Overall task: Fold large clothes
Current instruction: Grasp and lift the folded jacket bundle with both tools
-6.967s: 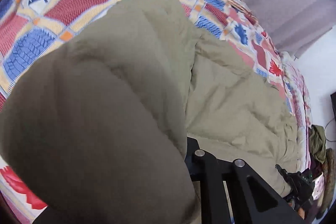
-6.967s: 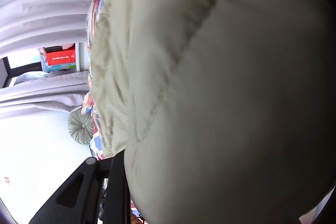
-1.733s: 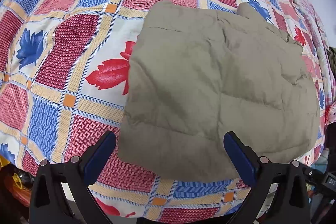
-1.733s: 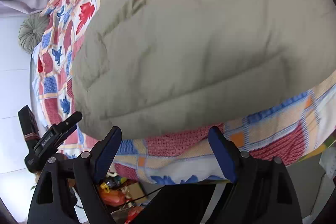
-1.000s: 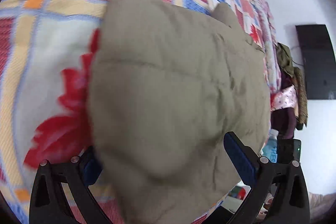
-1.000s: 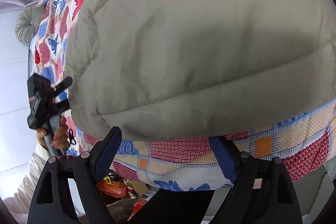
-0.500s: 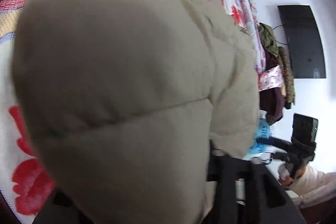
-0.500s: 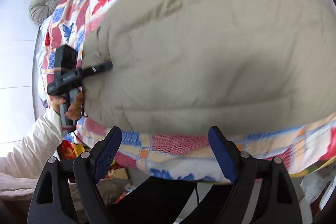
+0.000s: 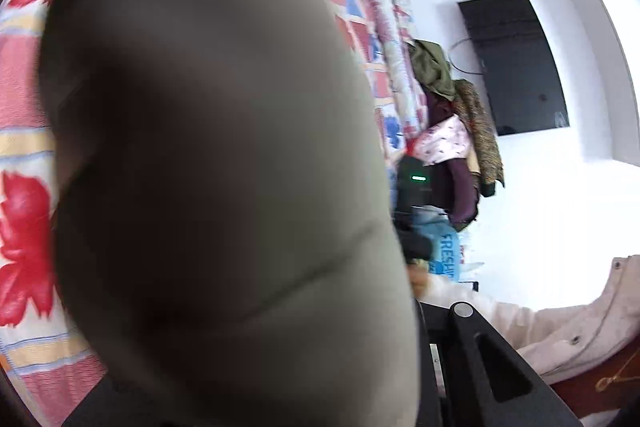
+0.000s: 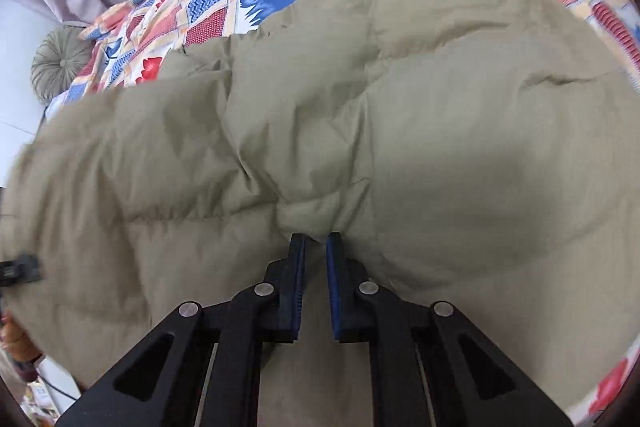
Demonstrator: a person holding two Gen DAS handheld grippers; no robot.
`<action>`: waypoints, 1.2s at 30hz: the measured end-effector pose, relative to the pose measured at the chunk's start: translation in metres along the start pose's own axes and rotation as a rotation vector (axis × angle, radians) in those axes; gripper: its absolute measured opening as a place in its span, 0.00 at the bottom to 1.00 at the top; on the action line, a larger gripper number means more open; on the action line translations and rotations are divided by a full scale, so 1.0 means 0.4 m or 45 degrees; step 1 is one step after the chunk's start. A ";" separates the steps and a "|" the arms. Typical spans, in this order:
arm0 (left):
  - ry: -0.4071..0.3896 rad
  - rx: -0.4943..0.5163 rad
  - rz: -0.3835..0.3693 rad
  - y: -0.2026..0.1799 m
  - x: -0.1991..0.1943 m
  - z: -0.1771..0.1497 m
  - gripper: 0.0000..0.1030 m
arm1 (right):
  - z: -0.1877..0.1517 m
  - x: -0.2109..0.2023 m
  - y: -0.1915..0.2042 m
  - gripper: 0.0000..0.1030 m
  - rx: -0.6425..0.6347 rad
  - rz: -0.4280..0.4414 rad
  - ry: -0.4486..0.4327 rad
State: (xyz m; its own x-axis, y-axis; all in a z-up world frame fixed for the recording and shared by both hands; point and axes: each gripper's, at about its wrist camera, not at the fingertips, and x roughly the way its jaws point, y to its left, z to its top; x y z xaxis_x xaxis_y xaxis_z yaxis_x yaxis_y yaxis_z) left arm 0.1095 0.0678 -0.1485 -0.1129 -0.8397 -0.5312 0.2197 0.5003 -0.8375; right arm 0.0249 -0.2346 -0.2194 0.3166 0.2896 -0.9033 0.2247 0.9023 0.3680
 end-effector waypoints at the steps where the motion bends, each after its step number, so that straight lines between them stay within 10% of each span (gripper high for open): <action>1: 0.016 0.015 0.001 -0.039 0.021 0.009 0.22 | 0.005 0.017 -0.014 0.12 0.025 0.038 0.006; 16: 0.222 0.134 0.346 -0.377 0.428 0.163 0.23 | 0.032 0.024 -0.173 0.06 0.311 0.409 0.092; 20: 0.310 0.116 0.281 -0.382 0.531 0.187 0.70 | 0.024 -0.116 -0.272 0.07 0.348 0.360 -0.014; 24: 0.324 0.090 0.236 -0.358 0.640 0.219 0.73 | -0.016 -0.217 -0.368 0.09 0.409 0.264 -0.068; 26: 0.317 0.060 0.207 -0.331 0.688 0.227 0.79 | -0.045 -0.248 -0.394 0.17 0.420 0.224 -0.064; 30: 0.306 0.035 0.179 -0.282 0.798 0.215 0.83 | -0.099 -0.307 -0.418 0.73 0.450 0.208 -0.106; 36: 0.314 0.065 0.256 -0.270 0.870 0.238 0.83 | -0.143 -0.423 -0.403 0.73 0.387 0.427 -0.227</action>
State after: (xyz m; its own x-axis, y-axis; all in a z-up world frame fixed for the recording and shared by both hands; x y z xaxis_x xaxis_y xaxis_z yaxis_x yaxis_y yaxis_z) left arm 0.1386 -0.2986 -0.2310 -0.2922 -0.6454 -0.7057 0.3089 0.6347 -0.7083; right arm -0.1177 -0.4106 -0.1387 0.5645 0.4656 -0.6816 0.3337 0.6265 0.7043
